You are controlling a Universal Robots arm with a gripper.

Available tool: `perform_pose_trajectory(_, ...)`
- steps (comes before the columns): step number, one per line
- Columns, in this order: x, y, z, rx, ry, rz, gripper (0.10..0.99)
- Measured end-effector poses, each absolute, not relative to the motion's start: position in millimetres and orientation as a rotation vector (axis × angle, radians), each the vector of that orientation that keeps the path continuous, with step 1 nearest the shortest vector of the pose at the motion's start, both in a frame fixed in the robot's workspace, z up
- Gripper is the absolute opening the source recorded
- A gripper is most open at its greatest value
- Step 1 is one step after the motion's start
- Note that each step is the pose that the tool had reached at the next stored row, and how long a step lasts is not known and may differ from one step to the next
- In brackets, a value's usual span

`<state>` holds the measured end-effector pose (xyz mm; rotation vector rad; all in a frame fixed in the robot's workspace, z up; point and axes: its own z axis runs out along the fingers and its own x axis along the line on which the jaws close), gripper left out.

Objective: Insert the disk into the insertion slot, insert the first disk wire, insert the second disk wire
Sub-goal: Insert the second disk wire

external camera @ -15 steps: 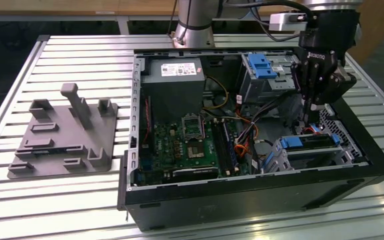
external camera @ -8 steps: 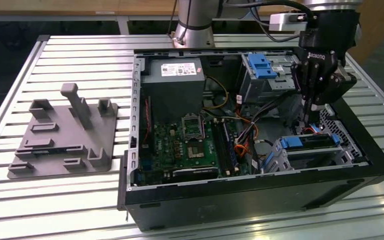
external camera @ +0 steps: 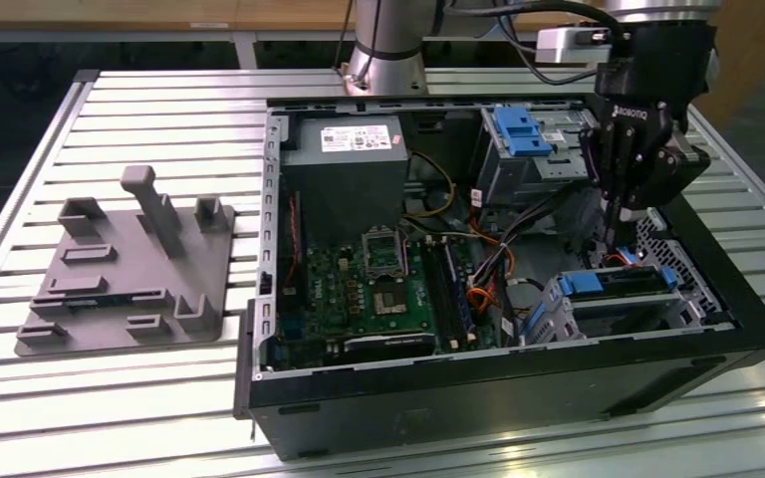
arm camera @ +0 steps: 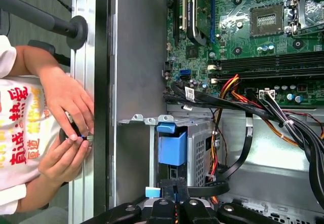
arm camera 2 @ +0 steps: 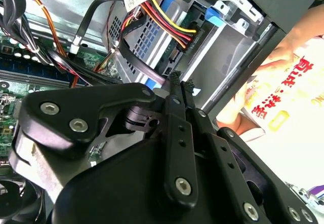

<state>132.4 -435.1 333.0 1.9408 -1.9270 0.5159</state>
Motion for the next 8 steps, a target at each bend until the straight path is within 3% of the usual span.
perform_pose_trajectory(8,132.4,-435.1,332.8,1.973,-1.962,0.477,0.137)
